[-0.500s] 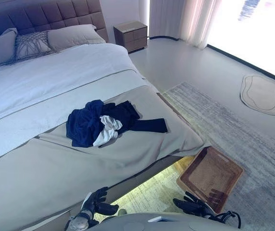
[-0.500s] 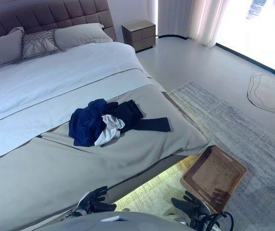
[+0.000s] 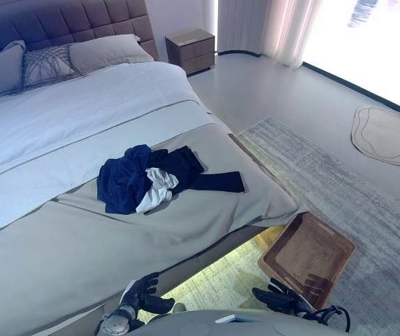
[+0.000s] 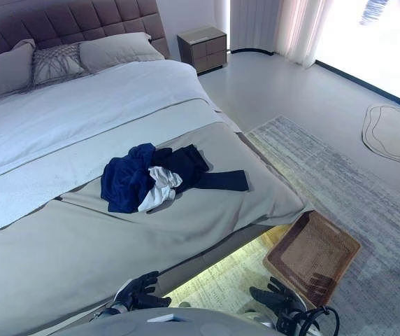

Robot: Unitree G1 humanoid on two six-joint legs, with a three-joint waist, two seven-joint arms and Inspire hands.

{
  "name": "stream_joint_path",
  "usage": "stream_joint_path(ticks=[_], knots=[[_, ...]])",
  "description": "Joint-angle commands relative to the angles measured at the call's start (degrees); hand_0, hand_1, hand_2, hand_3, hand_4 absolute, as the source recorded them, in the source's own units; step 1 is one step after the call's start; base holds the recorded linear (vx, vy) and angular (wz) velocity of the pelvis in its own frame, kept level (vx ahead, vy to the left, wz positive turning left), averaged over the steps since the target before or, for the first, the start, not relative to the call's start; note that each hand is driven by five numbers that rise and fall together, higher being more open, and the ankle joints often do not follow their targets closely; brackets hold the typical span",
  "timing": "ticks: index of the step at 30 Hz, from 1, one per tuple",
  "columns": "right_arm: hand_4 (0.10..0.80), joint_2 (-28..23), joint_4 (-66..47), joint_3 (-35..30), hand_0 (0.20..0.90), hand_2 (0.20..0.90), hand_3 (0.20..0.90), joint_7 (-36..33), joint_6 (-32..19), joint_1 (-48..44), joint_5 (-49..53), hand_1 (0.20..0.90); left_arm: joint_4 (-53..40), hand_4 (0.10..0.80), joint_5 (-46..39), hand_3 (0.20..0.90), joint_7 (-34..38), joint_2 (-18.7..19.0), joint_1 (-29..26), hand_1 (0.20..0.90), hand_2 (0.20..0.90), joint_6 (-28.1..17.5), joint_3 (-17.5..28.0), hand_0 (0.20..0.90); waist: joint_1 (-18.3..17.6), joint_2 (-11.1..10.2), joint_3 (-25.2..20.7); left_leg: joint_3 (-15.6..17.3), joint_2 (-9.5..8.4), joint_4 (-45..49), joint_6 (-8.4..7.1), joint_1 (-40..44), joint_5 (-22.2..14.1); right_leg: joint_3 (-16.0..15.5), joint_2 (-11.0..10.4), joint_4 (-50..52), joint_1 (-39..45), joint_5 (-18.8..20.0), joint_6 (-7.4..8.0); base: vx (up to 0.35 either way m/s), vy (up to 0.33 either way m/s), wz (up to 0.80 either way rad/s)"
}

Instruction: Pick up the clothes from the bed and place them into the basket

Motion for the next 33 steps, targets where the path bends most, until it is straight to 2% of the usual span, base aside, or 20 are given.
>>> stream_joint_path(ticks=[1,10,12,17,22,25,27,28,29,30,31,32,33], knots=[[0.8,0.62,1.92,0.34,0.9,0.9,0.9,-0.89,-2.4,-5.7,2.01,0.9,-0.23,0.8,-1.58,0.9,1.27,0.71,-5.34,0.9,0.9,-2.98,0.86,0.9,1.24,-2.07,2.14,4.17,-2.82,1.02,1.14,2.9,-6.93,3.0,0.03,3.64,-1.48,-2.23,-0.54,0.0,0.0,0.0],[0.8,0.64,0.78,1.61,0.9,0.9,0.9,-1.33,-2.14,-6.06,-0.09,0.9,-1.28,0.8,-2.09,0.9,3.56,1.16,-5.26,0.9,0.9,-2.45,0.83,0.9,2.26,-1.95,2.98,3.38,-3.19,1.04,1.01,1.89,-6.28,2.25,-0.35,3.3,-1.8,-1.93,-0.52,-0.004,-0.006,0.03],[0.8,0.25,-0.26,2.37,0.9,0.9,0.9,-1.06,-2.93,-6.42,-2.08,0.9,-1.87,0.8,-4.37,0.9,3.72,1.28,-5.16,0.9,0.9,-2.2,1.6,0.9,2.37,-1.89,3.26,4.6,-2.99,0.98,0.81,1.5,-5.93,1.5,-0.59,3.04,-1.86,-1.69,-0.48,-0.021,0.079,0.09],[0.8,-0.88,-3.91,3.53,0.9,0.9,0.9,-3.23,-3.69,-7.61,-3.72,0.9,-3.35,0.8,-2.99,0.9,2.73,2.3,-6.83,0.9,0.9,-1.19,2.55,0.9,1.74,-2.39,3.06,11.3,-1.27,1.1,0.06,1.1,-5.08,-2.89,-1.9,3.22,-1.9,-1.43,-0.06,-0.025,0.103,0.41],[0.8,-1.66,-6.4,5.0,0.9,0.9,0.9,-1.49,-3.45,-10.57,-1.75,0.9,-2.93,0.8,-2.72,0.9,4.14,3.02,-7.75,0.9,0.9,-1.9,2.37,0.9,3.09,-3.39,3.15,10.89,-1.48,2.05,1.0,0.7,-5.84,-3.46,-3.41,5.5,-2.5,-1.79,0.33,0.063,0.157,0.63],[0.8,-1.73,-7.76,4.75,0.9,0.9,0.9,-0.74,-3.26,-11.3,-0.71,0.9,-4.68,0.8,-4.15,0.9,3.78,3.23,-7.74,0.9,0.9,-1.35,2.72,0.9,3.88,-3.21,3.1,10.67,-1.79,1.6,2.14,0.99,-6.03,-3.48,-4.0,11.25,-3.31,-3.45,0.72,0.114,0.169,0.28],[0.8,-1.63,-10.47,4.96,0.9,0.9,0.9,-2.12,-2.72,-11.3,-2.01,0.9,-6.69,0.8,-4.36,0.9,3.05,4.13,-7.66,0.9,0.9,-0.75,2.53,0.9,3.83,-2.83,3.62,10.55,-2.13,1.71,3.04,0.7,-5.93,-2.62,-5.44,21.8,-8.04,-1.27,1.92,0.095,0.159,0.33],[0.8,-2.27,-13.44,5.5,0.9,0.9,0.9,-2.97,-3.74,-11.27,-3.15,0.9,-8.28,0.8,-4.16,0.9,2.87,4.63,-7.88,0.9,0.9,-0.7,1.75,0.9,3.56,-2.09,4.9,9.33,-2.16,2.09,3.63,0.52,-6.32,-1.01,-6.52,30.88,-13.44,1.53,2.42,0.097,0.098,0.26],[0.8,-2.58,-14.96,6.09,0.9,0.9,0.9,-4.03,-4.74,-11.41,-4.66,0.9,-9.28,0.8,-4.85,0.9,3.32,5.01,-7.88,0.9,0.9,-0.57,1.19,0.9,3.43,-1.98,5.58,8.57,-2.2,2.24,3.61,0.56,-6.44,-0.11,-6.33,32.19,-15.23,2.27,2.52,0.094,0.014,0.31],[0.8,-2.75,-16.24,6.57,0.9,0.9,0.9,-5.13,-4.99,-11.5,-5.23,0.9,-10.07,0.8,-5.36,0.9,3.46,5.32,-7.9,0.9,0.9,-0.24,0.86,0.9,3.31,-1.99,5.99,7.97,-2.2,2.32,3.49,0.57,-6.5,0.5,-5.84,31.94,-15.92,2.27,2.51,0.103,-0.15,0.54],[0.8,-3.23,-20.13,7.82,0.9,0.9,0.9,-7.29,-5.15,-11.86,-4.6,0.9,-12.12,0.8,-6.36,0.9,3.92,5.96,-8.19,0.9,0.9,0.73,0.26,0.9,2.84,-2.32,6.78,6.01,-2.46,2.59,3.11,0.37,-6.69,2.32,-4.08,27.32,-16.98,1.98,2.35,0.076,-0.204,0.73],[0.8,-3.48,-22.98,8.55,0.9,0.9,0.9,-8.48,-4.96,-12.33,-3.94,0.9,-13.76,0.8,-6.66,0.9,4.44,6.28,-8.61,0.9,0.9,1.44,-0.14,0.9,2.58,-2.53,7.18,4.93,-2.51,3.05,2.81,-0.15,-6.88,3.11,-3.51,23.44,-17.43,1.81,2.02,0.026,-0.286,0.8],[0.8,-3.9,-26.06,9.57,0.9,0.9,0.9,-10.49,-5.55,-13.84,-3.76,0.9,-15.73,0.8,-7.02,0.9,5.04,6.75,-9.96,0.9,0.9,1.59,-1.07,0.9,2.33,-3.02,7.89,3.58,-2.71,3.87,2.34,-1.74,-7.19,4.71,-3.15,14.8,-17.42,1.84,1.37,-0.059,-0.269,0.84]])
